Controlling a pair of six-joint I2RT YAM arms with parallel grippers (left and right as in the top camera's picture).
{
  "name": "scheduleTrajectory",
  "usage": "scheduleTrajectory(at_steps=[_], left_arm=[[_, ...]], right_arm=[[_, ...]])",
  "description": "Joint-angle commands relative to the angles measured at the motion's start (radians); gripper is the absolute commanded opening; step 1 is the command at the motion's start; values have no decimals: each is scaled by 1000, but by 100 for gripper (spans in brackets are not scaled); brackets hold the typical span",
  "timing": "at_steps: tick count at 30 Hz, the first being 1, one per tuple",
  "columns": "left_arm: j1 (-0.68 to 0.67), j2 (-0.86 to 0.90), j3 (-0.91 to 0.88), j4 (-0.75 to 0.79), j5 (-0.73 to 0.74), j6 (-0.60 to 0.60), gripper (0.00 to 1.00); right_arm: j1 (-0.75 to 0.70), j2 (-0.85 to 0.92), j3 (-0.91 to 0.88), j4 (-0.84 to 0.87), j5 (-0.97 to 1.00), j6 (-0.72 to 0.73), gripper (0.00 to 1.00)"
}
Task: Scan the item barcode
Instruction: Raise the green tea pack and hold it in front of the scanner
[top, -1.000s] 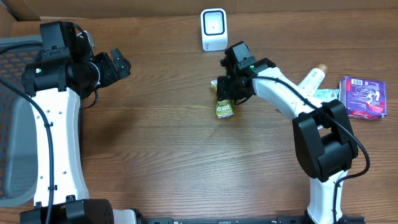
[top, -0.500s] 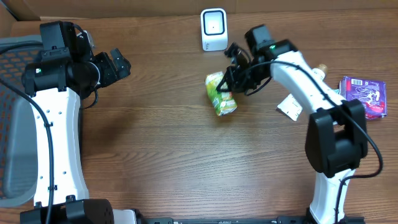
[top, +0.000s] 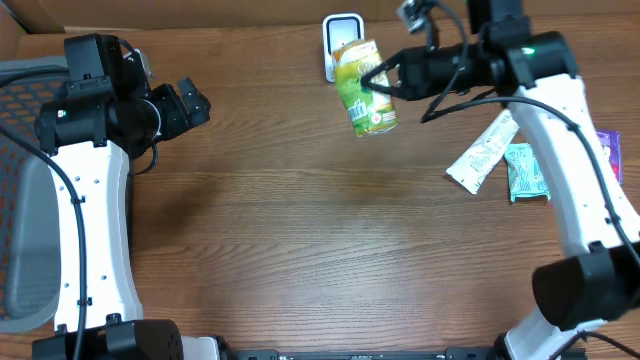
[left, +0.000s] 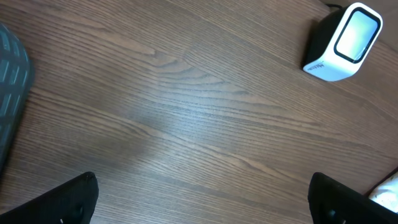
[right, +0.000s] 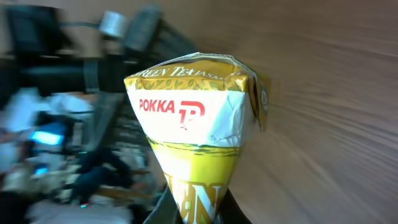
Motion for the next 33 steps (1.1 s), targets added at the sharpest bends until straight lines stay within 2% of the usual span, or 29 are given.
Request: scheduleTrajectory(at_steps=[1,5,9,11,17,19,22,26,33], left_arm=[[-5,8,8,3,9,-9,100],[-5,8,8,3,8,-9,99],[-5,8,8,3,8,-9,99],[-5,8,8,3,8,-9,100],[-5,8,8,3,9,-9,100],[-5,8,8,3,9,-9,100],[-5,8,8,3,9,-9,100],[-5,8,8,3,9,-9,100],[-5,8,8,3,8,-9,100]], right_arm=[[-26,-15,23,12,-233,37,4],[-31,-15,23,47,-313,37,4],[-31,-15,23,66,-251,37,4],[-26,-15,23,88,-74,37,4],[67,-6,21,142,759,17,4],[109,6,21,177,941,-30,4],[170,32,21,265,1081,-237,4],[212,83,21,414,1170,-478,4],[222,225,21,707,1281,-657,4]])
